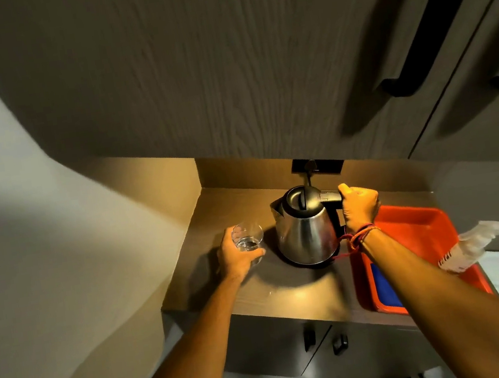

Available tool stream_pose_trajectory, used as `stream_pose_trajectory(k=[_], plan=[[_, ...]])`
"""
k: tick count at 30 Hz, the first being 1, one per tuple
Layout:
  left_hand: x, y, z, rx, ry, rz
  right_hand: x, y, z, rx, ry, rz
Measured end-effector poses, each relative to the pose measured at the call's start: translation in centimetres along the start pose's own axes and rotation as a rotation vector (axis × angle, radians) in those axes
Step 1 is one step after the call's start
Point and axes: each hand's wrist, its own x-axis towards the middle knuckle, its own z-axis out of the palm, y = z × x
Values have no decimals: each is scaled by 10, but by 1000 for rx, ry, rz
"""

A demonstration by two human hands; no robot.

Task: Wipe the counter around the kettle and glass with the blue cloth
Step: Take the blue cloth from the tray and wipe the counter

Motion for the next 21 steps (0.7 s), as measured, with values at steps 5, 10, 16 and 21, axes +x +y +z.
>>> stream_pose_trajectory(k=[5,10,16,21], plan=[[6,-7,5,32,-12,3,21,9,-3,69,-6,40],[11,-10,9,38,-25,15,31,27,-7,146,28,111],[16,-9,14,48,-43,36,27,28,-13,257,-22,122],[-2,3,17,236,137,131,10,49,-52,75,-35,86]])
